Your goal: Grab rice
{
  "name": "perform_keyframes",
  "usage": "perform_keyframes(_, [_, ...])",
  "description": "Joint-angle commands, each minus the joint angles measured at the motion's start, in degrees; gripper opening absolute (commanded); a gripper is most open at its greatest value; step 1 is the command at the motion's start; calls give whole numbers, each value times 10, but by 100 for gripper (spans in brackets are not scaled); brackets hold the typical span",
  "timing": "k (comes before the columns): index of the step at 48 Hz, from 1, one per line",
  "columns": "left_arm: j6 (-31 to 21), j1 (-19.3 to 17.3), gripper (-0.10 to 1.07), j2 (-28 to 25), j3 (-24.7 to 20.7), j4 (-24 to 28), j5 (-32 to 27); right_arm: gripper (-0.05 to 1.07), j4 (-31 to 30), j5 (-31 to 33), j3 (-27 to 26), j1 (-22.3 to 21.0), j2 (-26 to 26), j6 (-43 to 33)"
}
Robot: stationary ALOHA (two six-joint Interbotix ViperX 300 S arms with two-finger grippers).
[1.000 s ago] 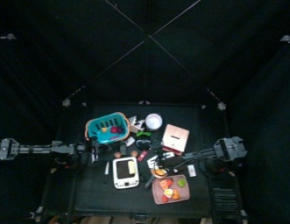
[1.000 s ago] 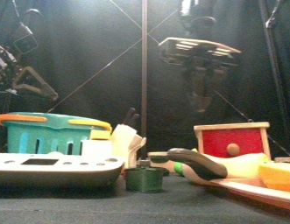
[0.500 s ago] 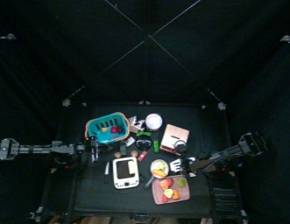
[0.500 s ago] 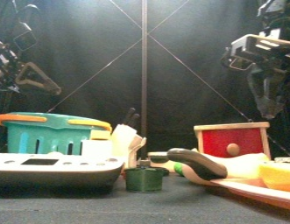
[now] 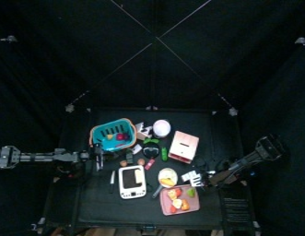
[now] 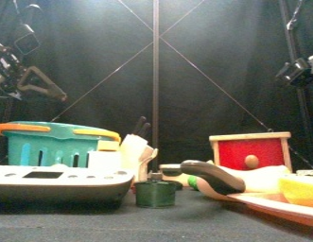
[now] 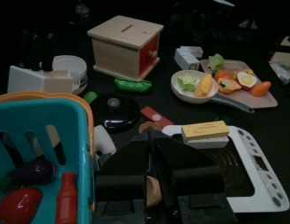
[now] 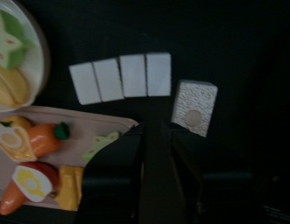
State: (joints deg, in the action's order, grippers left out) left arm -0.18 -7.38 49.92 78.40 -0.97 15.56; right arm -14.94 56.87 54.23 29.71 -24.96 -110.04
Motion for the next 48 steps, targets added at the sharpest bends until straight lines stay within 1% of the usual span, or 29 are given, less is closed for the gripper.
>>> perform_keyframes(1, [1,10,46,-1,-6,-1,5,73,18,-2,4,11,-16,-4])
perform_keyframes(10, [1,10,46,-1,-5,-1,5,87,36,-2,17,24,-16,-11])
perform_keyframes(19, [1,10,46,-1,-5,-1,5,98,50,-5,36,24,-8,-11])
perform_keyframes(23, [2,10,46,-2,-5,-1,5,99,52,-18,47,24,-8,-11])
perform_keyframes(37, [1,9,46,-2,-3,-1,5,99,55,-89,88,23,-1,-11])
perform_keyframes(48, [1,8,46,-4,-3,-1,5,99,57,-98,109,22,12,-18])
